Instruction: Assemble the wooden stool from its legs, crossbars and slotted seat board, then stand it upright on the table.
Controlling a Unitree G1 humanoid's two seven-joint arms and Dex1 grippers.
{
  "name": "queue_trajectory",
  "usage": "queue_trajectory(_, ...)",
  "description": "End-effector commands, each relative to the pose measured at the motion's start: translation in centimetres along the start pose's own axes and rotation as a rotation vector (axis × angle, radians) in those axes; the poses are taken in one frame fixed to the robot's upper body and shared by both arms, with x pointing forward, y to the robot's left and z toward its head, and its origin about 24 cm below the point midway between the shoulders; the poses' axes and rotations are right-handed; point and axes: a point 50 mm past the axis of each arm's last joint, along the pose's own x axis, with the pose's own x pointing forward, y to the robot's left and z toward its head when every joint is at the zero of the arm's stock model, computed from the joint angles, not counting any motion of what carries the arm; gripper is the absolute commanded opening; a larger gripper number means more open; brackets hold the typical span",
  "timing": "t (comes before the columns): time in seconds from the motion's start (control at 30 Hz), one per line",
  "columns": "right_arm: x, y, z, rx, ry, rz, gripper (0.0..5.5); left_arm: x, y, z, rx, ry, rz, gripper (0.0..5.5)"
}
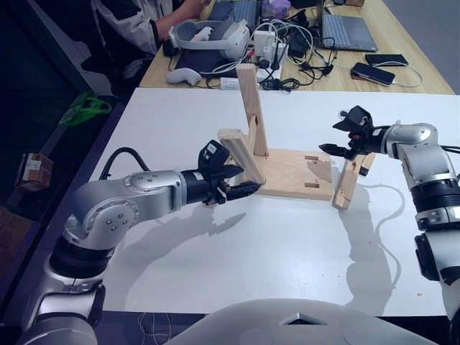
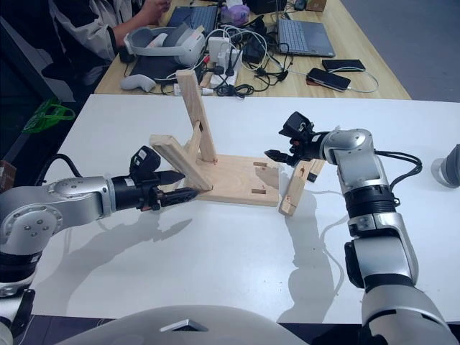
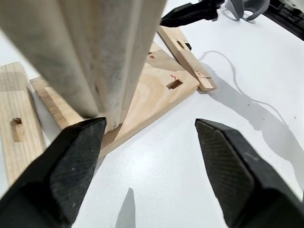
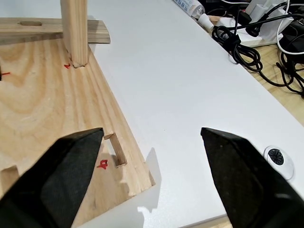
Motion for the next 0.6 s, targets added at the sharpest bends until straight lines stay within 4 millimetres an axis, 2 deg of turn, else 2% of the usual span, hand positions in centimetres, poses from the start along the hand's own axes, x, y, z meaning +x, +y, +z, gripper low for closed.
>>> queue_trajectory(0.03, -1.4, 0.1, -0.8, 0.024, 0.022, 0.011, 3.83, 1.0, 0.4, 2.2, 0.003, -0.101, 0.051, 3.45)
queue_trajectory(0.13, -2.2, 0.2, -1.0, 0.031, 0.028, 0.013, 3.83, 1.9, 0.1, 3.9, -0.015, -0.176, 0.051, 3.45)
queue_trajectory(0.23, -2.6, 0.3, -0.9, 0.035, 0.030, 0.010, 3.83, 2.6, 0.4, 4.8, -0.028, -0.204, 0.069, 3.45)
queue_trajectory(0.6, -3.1, 1.0, -1.2, 0.047, 0.042, 0.030, 3.83, 3.9, 4.7, 5.3, -0.031, -0.173, 0.251, 3.45)
